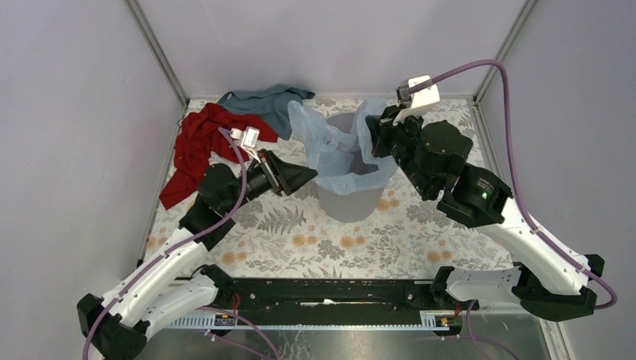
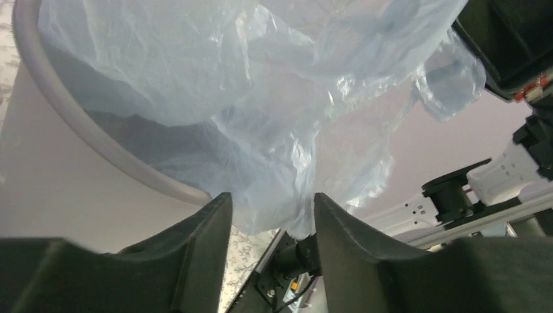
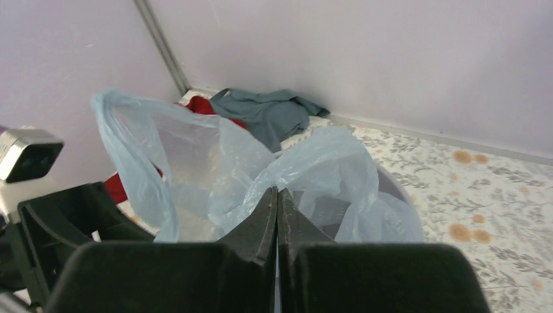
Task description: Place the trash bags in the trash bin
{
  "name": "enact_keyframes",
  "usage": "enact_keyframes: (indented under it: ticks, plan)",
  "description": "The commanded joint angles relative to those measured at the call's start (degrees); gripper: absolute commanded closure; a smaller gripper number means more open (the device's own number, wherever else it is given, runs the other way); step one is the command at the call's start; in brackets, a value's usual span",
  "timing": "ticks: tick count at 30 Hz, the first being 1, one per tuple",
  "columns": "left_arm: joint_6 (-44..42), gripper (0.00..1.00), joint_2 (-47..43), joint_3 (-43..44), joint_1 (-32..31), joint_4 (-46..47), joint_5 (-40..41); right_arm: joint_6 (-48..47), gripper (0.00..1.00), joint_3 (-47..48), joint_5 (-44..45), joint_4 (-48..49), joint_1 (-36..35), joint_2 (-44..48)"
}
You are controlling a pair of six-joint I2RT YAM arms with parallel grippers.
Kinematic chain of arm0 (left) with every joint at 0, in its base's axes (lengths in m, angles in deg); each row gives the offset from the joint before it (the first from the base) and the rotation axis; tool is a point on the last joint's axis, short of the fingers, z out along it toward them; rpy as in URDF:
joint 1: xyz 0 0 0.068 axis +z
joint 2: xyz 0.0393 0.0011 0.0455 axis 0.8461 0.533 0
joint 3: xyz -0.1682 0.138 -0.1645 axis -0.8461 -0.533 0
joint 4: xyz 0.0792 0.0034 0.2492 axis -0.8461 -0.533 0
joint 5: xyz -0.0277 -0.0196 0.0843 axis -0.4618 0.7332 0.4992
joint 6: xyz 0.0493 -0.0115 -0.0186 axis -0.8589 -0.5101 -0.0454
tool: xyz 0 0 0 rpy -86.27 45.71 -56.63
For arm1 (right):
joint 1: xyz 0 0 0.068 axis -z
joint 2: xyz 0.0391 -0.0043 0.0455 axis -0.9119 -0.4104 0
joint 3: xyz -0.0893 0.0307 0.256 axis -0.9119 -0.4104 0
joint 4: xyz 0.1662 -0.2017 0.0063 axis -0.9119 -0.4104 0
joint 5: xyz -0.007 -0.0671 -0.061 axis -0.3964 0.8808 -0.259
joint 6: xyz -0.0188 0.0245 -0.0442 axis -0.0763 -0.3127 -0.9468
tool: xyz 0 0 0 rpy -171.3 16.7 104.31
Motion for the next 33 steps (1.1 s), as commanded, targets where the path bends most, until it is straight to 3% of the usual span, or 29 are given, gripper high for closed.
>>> enact_keyframes:
  ticks: [1,4,6,8,17,20,28,31,33]
  plan:
    - [-10.9,0.34,-1.9,8.9,0.3,-13.7,3.3,3.6,1.0,-2.2,-4.2,2.0,-0.2,0.5]
    - [-16.4,0.1,-2.3,15.9,0.2,-23.5,7.7,3.5,1.0,-3.5,-5.3,2.8,-0.2,1.5]
    - [-18.3,0.02,-1.7,20.2,0.2,-27.2,10.4,3.4,1.0,-4.0,-6.0,3.4,-0.2,1.9]
    - [-19.4,0.01,0.0,24.2,0.2,-29.5,11.5,3.2,1.0,-4.1,-6.1,3.6,-0.2,2.1]
    - [-19.3,0.02,12.9,40.4,0.2,-32.5,14.5,2.5,1.0,-4.0,-6.6,3.9,-0.2,2.1]
    - [-19.1,0.08,17.5,44.0,-0.2,-31.7,14.2,2.6,1.0,-3.9,-6.9,3.7,-0.1,2.0]
    - [-18.2,0.13,25.0,46.7,-0.7,-24.4,13.5,2.6,1.0,-4.4,-7.3,2.9,-0.2,2.5]
    - [-18.5,0.21,26.8,47.8,-0.7,-22.1,15.2,2.2,1.0,-4.5,-7.3,2.0,-0.2,3.1]
    - [-18.8,0.33,27.9,48.5,-0.7,-20.9,14.7,1.9,1.0,-4.6,-7.5,1.0,-0.2,3.8]
